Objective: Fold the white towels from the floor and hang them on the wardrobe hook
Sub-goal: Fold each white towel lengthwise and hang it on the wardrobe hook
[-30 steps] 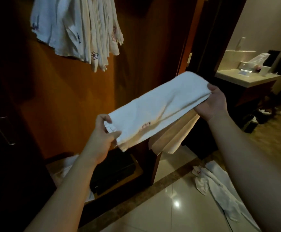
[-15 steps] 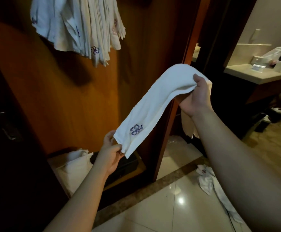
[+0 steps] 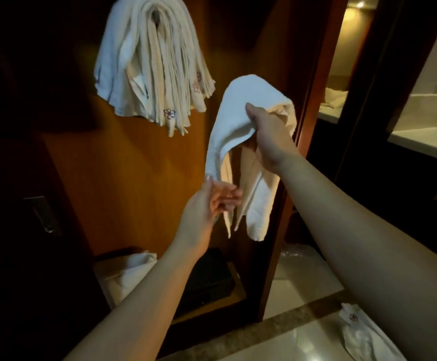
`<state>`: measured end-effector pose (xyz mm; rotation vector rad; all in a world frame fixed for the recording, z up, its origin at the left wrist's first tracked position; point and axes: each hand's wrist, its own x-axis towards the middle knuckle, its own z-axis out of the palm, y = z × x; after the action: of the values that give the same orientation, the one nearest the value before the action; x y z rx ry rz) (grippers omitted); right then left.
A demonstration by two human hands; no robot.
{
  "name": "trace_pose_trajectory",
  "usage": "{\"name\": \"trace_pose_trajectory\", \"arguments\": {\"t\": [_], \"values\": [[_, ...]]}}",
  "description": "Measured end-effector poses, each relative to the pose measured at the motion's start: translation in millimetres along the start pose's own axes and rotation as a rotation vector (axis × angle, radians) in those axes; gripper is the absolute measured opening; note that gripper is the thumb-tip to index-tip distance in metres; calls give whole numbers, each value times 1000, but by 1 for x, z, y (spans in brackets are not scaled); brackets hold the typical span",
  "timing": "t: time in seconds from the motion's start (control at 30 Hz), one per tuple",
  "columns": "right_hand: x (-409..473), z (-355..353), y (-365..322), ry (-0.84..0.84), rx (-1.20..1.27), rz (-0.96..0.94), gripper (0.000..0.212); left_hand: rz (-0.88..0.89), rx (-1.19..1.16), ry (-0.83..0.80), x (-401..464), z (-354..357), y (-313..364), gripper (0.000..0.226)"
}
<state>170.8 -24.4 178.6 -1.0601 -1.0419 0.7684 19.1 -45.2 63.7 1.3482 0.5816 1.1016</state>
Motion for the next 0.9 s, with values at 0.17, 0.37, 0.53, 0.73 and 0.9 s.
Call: {"name": "trace_pose_trajectory", "arguments": {"t": [0.17,0.37,0.53,0.73,0.9], "values": [[17,18,-25,-124,-340,-81,114,77,65,-30,32,39,45,86],[36,22,-39,-175,-390,-220,99,228,-198,59,76,56,78,62],[62,16,-40,-218,-368,-231,58,291,-409,331,104,42,107,44],[97,23,-40,-206,-519,-280,85,300,-311,427,130,2,144,26],[130,43,-37,-345,-210,-177,65,307,-135,462,154,-44,179,21]]}}
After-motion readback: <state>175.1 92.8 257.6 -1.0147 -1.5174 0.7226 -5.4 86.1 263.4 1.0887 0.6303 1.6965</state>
